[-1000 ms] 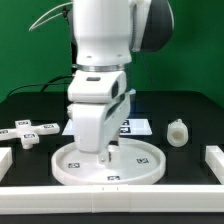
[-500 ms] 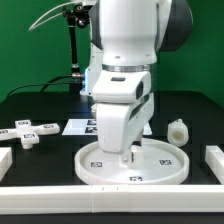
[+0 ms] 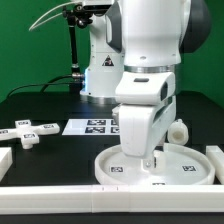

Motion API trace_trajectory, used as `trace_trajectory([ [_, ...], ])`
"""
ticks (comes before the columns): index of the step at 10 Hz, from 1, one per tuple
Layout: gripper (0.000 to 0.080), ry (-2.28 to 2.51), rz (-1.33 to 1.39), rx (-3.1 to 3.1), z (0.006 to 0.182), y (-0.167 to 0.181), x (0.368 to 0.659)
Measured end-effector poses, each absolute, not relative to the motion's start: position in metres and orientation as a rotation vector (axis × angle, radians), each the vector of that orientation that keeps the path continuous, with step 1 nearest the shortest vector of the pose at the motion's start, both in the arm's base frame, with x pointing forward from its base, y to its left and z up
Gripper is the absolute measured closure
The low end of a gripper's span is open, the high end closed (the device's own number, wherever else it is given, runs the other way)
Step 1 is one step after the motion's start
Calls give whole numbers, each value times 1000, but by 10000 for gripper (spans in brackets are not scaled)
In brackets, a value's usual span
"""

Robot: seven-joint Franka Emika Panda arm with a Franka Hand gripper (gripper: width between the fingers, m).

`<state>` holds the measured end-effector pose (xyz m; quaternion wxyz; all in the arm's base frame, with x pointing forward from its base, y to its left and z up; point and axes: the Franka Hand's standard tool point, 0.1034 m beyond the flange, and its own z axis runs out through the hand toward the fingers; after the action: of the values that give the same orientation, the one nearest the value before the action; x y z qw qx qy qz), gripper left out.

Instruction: Assemble round table

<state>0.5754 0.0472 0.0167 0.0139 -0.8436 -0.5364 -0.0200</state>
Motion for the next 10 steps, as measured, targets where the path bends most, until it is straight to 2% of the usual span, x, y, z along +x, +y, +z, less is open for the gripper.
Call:
trace_trajectory([
  [5,393,-1660,-61,-2634,17,47,577],
  [6,213,-1660,-61,-2634,17,47,577],
  [7,169,-1660,-61,-2634,17,47,577],
  [8,169,-1664,-63,-2633,17,45,576],
  [10,155,-1638,-64,-2662,30,38,561],
])
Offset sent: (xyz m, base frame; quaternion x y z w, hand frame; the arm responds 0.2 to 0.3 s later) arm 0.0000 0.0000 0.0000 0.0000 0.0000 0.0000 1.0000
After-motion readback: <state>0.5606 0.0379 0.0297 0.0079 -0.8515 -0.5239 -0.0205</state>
